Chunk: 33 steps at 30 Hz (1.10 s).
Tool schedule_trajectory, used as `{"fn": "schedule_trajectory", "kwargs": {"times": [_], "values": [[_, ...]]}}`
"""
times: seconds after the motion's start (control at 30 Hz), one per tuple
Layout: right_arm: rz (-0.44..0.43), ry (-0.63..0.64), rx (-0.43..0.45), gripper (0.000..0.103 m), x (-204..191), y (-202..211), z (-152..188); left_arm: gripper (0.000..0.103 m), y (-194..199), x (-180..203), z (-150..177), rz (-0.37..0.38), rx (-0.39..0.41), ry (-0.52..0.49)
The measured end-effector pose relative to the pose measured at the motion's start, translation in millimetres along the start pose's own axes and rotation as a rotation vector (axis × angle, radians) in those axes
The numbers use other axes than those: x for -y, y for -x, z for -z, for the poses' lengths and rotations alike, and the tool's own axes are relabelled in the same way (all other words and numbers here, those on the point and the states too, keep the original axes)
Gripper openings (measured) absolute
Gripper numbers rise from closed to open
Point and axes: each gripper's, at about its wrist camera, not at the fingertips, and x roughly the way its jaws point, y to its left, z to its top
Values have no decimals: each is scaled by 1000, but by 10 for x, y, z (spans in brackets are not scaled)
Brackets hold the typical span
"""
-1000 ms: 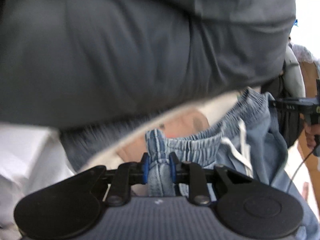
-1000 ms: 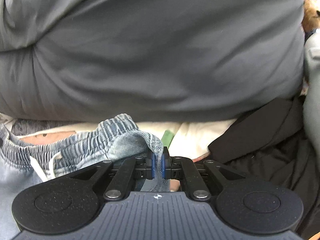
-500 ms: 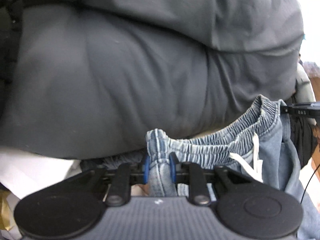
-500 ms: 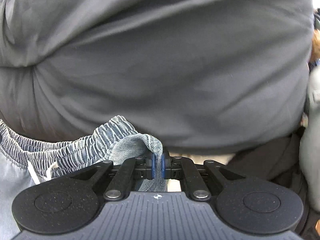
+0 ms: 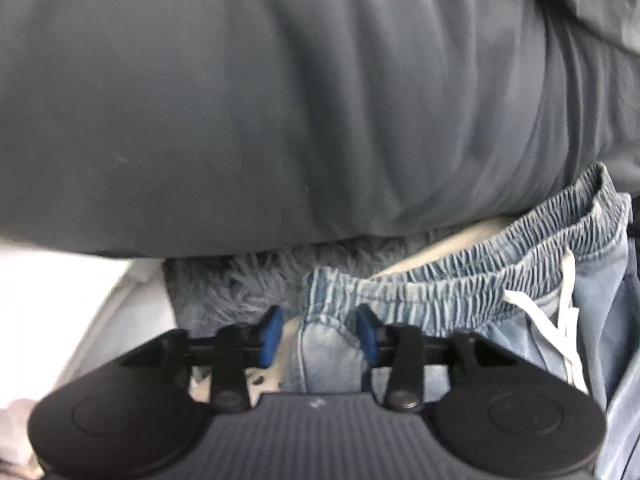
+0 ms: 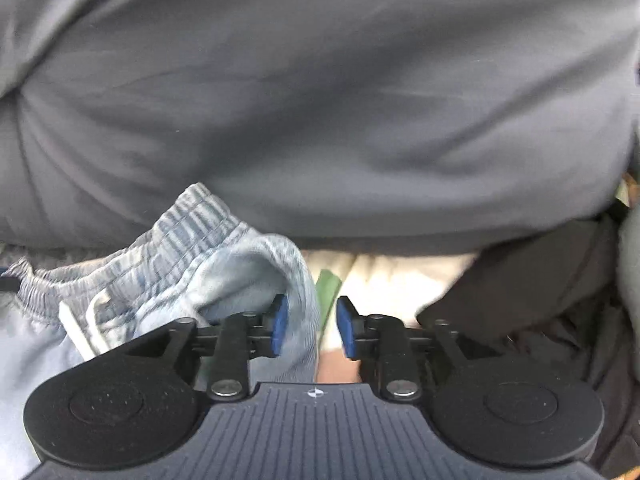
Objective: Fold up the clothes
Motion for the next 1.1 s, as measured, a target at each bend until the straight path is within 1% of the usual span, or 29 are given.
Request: {"fn": "schedule_trajectory", "kwargs": {"times": [0.13,0.3,0.43,0.47,0.6,0.73,0.9,1.0,1.1], "values": [[-42,-28,33,40,66,374,213,44,278,47,-37,-21,42,-25],[-91,-48,63,40,9,857,464,48,591,159,-79,0,93,-27],[-128,-70,77,40,-33,1204,754,48,737,388,-80,7,125,-74],[-134,-73,79,40,-68,1194,832,48,759,430,-69,16,125,-83],[-156,-97,89,40,-83,1453,1176,48,811,540,37,59,104,-98],[-156,-119,89,40,-4,1714,1569,48,857,663,154,94,89,-122],[-148,-135,88,40,79,2022,2025,48,908,846,334,150,61,-125],[-156,-164,94,40,118,2185,2260,49,908,997,431,180,51,-142],[-166,-166,104,40,145,2335,2455,50,907,1184,499,211,32,-173]]}}
